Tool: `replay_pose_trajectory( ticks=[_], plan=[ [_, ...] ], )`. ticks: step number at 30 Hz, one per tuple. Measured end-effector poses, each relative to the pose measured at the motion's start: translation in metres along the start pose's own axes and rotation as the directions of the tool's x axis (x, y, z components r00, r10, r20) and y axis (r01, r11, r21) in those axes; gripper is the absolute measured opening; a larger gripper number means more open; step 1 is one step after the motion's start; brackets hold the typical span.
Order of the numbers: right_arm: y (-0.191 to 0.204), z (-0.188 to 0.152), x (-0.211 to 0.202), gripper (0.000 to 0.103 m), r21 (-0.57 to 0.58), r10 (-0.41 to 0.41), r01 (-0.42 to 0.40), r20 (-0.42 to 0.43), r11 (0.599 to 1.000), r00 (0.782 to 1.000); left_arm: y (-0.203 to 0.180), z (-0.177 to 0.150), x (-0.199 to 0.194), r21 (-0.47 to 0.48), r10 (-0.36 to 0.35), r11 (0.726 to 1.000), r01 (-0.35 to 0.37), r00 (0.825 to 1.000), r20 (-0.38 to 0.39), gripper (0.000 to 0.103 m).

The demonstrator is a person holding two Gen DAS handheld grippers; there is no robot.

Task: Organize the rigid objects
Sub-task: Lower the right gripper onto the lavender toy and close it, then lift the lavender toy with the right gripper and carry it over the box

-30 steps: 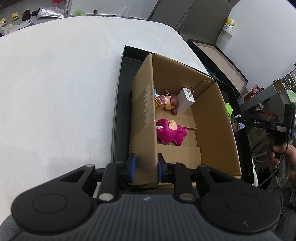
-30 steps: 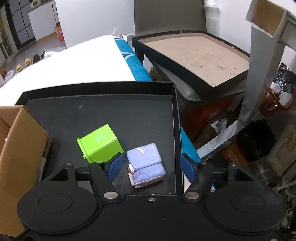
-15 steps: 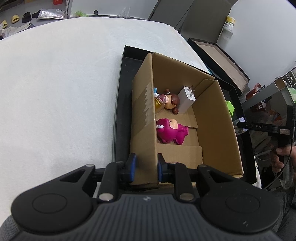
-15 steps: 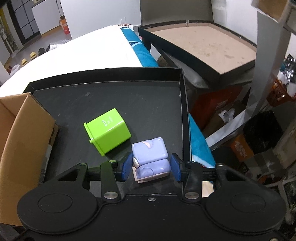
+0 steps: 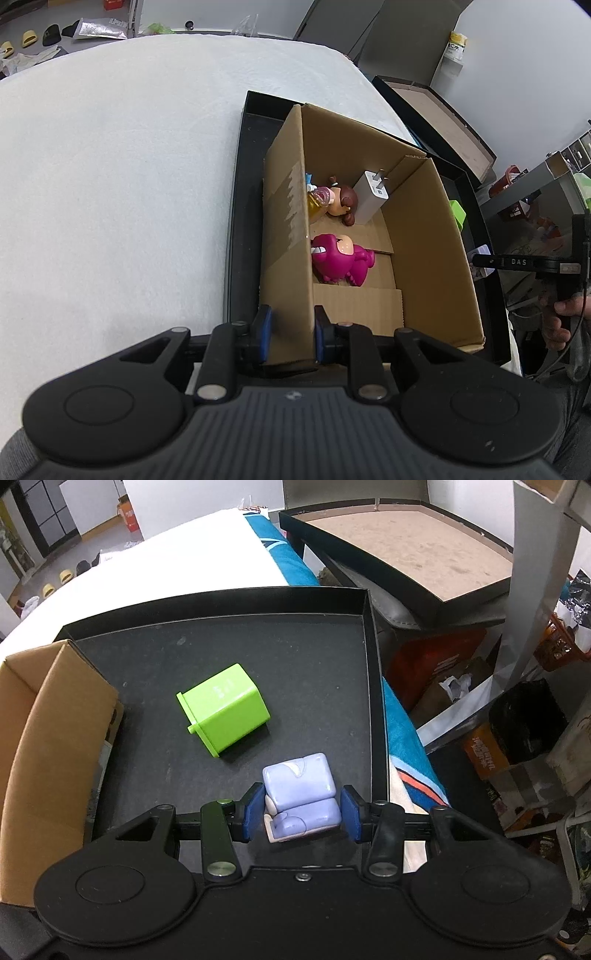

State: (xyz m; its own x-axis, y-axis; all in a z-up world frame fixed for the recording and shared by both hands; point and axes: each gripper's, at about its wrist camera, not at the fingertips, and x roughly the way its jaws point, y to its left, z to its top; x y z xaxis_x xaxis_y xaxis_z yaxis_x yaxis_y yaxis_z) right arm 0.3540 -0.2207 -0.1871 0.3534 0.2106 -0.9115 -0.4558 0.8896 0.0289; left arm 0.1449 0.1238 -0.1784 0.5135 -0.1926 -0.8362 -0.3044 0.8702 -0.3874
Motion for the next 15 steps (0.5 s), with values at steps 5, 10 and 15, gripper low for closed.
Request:
replay_pose_trajectory(
  ticks=[5,10,15],
  plan=[
    [0.0075,0.0033,0.0069,0.048,-0.056,-0.038,0.039,0.021,0.998,0.999,0.0002,-0.0001,0.0,0.0,0.0,1.0,0.0,1.0,0.0,0.022],
    [0.0083,0.0048,0.0097,0.048,-0.065,-0.05,0.052,0.036,0.996,0.998,0.0002,-0.0001,0.0,0.0,0.001,1.0,-0.001,1.0,0.0,0.022],
    [0.0056,0.0042,0.0066,0.041,-0.039,-0.018,0.02,0.031,0.999,0.999,0.0002,-0.0005,0.0001,0.002,0.003,1.0,-0.003,1.0,0.001,0.022]
  ],
)
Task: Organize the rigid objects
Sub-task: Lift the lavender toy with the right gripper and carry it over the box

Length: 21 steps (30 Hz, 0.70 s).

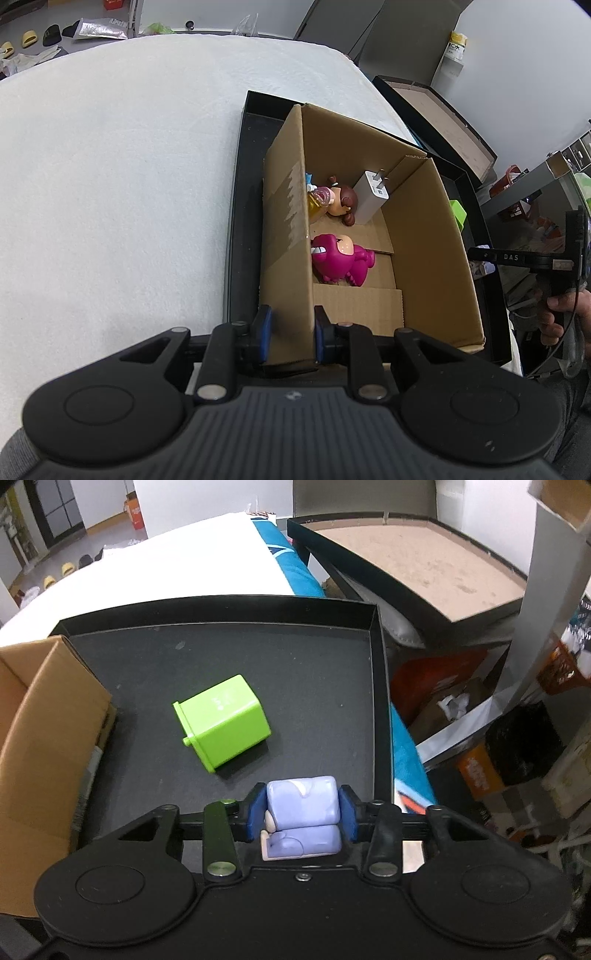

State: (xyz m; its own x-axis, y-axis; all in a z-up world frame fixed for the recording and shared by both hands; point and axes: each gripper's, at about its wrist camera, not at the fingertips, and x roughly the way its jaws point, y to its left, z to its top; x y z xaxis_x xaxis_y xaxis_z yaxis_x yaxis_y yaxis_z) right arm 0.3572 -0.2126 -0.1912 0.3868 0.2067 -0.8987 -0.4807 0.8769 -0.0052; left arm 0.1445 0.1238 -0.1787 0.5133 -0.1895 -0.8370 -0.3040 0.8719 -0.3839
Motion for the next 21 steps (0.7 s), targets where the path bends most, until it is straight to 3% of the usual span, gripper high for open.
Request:
replay_pose_trajectory(
  ticks=[8,21],
  plan=[
    [0.001,-0.003,-0.011,0.041,0.007,-0.004,0.004,-0.039,1.0,0.999,-0.002,-0.001,0.0,0.007,0.006,1.0,-0.006,1.0,0.001,0.021],
    [0.01,0.013,-0.046,0.041,-0.012,-0.003,0.003,0.014,1.0,1.0,-0.001,-0.001,-0.002,0.008,-0.001,1.0,0.001,1.0,0.003,0.021]
  ],
)
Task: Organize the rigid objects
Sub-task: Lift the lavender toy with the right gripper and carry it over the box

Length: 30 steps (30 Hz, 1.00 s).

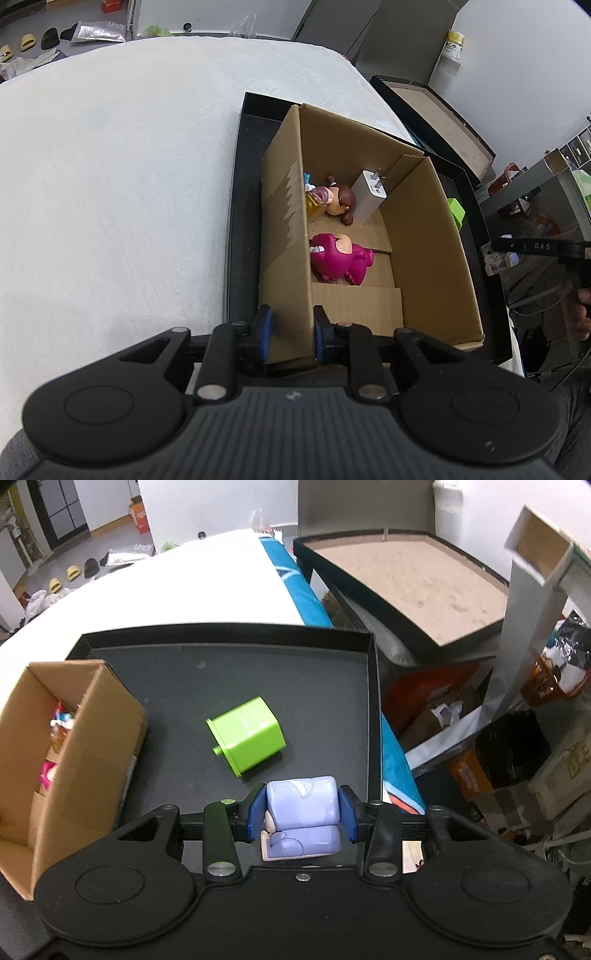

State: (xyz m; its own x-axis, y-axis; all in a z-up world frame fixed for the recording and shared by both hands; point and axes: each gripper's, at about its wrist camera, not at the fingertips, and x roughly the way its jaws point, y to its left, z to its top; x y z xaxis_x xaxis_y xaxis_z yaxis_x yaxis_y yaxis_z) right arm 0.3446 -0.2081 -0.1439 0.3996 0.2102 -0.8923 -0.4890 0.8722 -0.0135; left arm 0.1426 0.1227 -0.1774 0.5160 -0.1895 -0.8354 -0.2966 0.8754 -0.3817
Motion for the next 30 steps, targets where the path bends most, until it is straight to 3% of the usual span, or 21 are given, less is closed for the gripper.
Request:
replay_pose_trajectory(
  ticks=[18,30],
  plan=[
    [0.049,0.028,-0.032,0.041,-0.082,0.025,-0.021,0.047,0.996,0.999,0.006,0.0,-0.003,-0.004,-0.039,0.999,0.039,0.999,-0.001,0.022],
    [0.094,0.04,-0.034,0.041,-0.162,0.031,-0.025,0.033,0.987,0.999,0.009,0.0,-0.004,-0.01,-0.06,0.998,0.06,0.998,0.003,0.023]
  ],
)
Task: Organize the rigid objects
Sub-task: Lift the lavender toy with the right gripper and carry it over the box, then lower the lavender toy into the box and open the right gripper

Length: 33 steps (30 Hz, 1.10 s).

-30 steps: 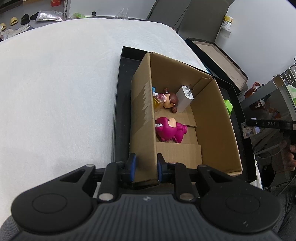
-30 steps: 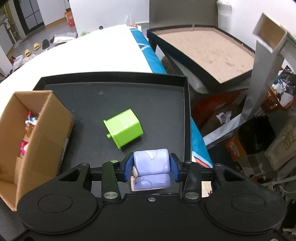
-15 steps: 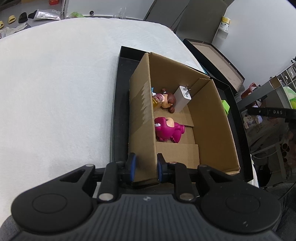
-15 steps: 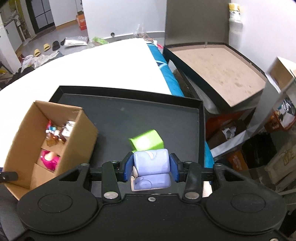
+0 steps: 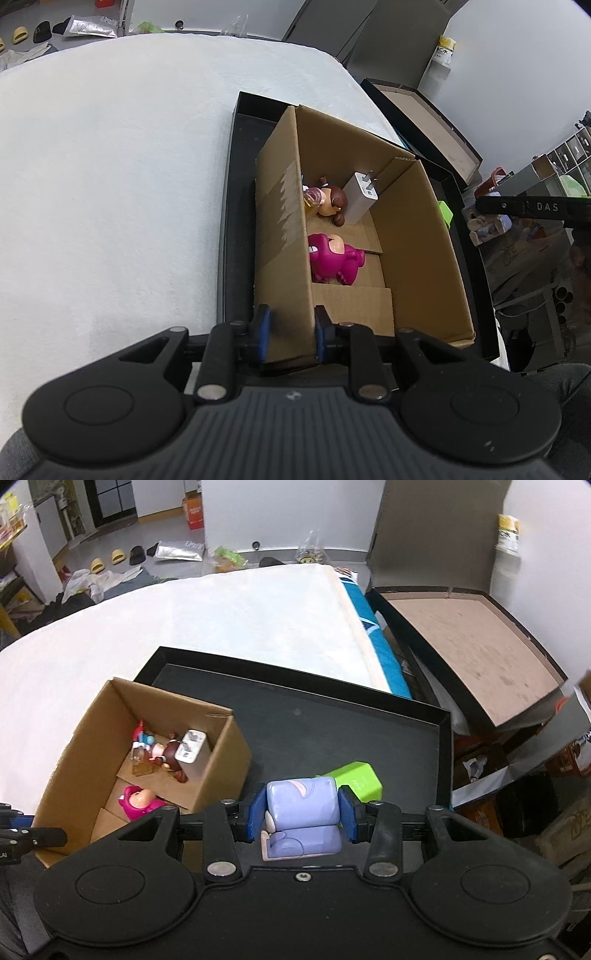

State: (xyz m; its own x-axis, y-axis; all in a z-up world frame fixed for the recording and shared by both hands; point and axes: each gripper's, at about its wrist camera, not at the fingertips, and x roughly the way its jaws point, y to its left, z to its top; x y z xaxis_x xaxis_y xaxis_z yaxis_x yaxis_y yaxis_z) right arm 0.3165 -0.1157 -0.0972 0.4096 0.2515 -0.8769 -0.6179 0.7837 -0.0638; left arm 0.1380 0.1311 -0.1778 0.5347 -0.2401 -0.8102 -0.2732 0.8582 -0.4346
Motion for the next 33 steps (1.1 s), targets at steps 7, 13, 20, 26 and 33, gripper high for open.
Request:
replay_pose_trajectory(
  ticks=[7,13,20,26,33],
  plan=[
    [0.028,0.011,-0.005,0.041,-0.047,0.01,-0.01,0.01,0.999,1.0,0.003,0.0,0.0,-0.002,-0.013,1.0,0.013,1.0,-0.001,0.023],
    [0.05,0.024,-0.011,0.041,-0.08,0.033,-0.031,0.03,0.996,0.999,0.004,0.001,0.001,-0.002,-0.022,1.0,0.022,1.0,-0.001,0.024],
    [0.075,0.036,-0.013,0.041,-0.131,0.055,-0.05,0.037,0.99,0.998,0.006,0.0,0.0,-0.005,-0.027,1.0,0.027,1.0,0.003,0.024],
    [0.091,0.042,-0.011,0.041,-0.154,0.086,-0.082,0.021,0.985,0.996,0.006,0.0,0.0,-0.005,-0.026,1.0,0.026,1.0,0.003,0.024],
    [0.109,0.04,0.0,0.041,-0.194,0.095,-0.097,-0.019,0.976,0.995,0.006,0.0,0.0,-0.004,-0.025,1.0,0.025,1.0,0.003,0.024]
  ],
)
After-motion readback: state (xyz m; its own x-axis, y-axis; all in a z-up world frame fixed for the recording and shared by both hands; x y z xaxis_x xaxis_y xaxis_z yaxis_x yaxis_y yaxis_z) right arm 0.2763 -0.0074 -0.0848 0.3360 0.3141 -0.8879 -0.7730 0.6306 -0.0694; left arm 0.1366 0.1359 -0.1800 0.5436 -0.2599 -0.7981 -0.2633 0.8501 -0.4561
